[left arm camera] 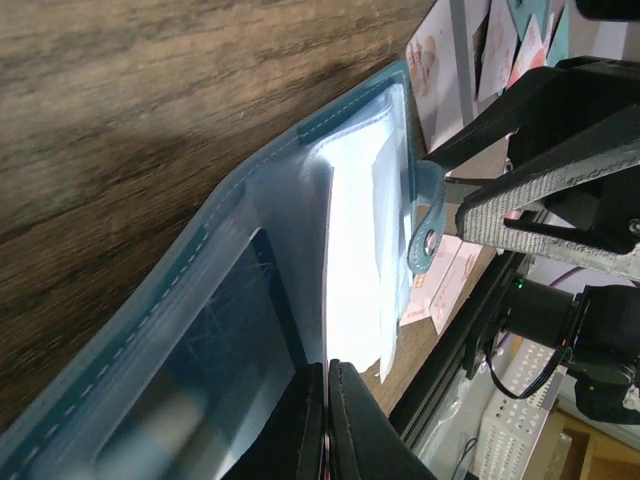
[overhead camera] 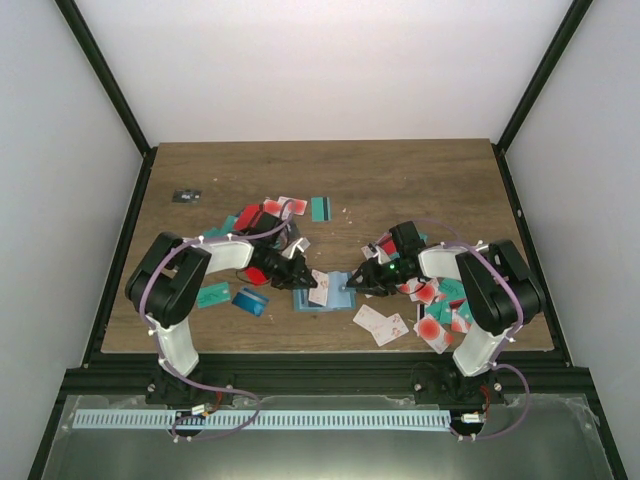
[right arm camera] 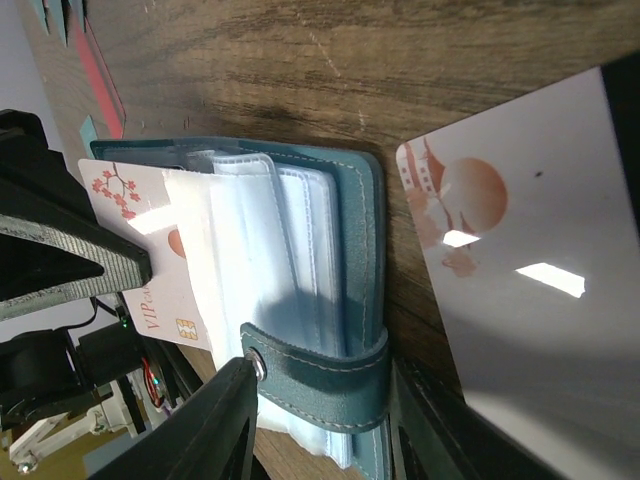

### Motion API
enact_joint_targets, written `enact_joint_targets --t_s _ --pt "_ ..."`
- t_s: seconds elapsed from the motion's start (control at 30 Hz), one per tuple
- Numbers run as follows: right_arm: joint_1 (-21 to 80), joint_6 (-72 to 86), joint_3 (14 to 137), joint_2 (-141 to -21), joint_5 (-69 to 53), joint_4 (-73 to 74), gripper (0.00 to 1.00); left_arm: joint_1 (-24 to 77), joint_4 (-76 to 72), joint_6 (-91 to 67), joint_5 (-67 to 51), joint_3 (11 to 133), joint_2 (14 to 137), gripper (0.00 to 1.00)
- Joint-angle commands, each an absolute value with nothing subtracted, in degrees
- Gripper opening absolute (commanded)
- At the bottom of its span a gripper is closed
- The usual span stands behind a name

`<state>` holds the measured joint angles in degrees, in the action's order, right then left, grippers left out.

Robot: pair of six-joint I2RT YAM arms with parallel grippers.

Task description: Put the credit cards into the card holder

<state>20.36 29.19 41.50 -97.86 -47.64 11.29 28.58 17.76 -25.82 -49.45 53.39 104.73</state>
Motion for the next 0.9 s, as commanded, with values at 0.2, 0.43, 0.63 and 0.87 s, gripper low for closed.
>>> enact_joint_targets --t_s 0.2,0.43,0.63,0.87 --pt "20.9 29.5 40.9 -97.3 -42.9 14.8 0.38 29.7 14.8 -28.7 -49.9 55.0 105.3 0.04" --pt "20.9 32.6 38.5 -95.9 -44.0 12.9 0.36 32.1 10.5 -32.4 -48.8 53.8 106.3 0.04" --pt "20.8 35.4 36.0 -94.9 -45.5 10.1 0.34 33.5 3.6 -40.5 -46.7 51.5 105.8 0.04" --pt "20.8 37.6 34.3 -93.7 -45.5 8.5 0.33 35.0 2.8 -42.5 -44.8 50.2 105.7 0.04"
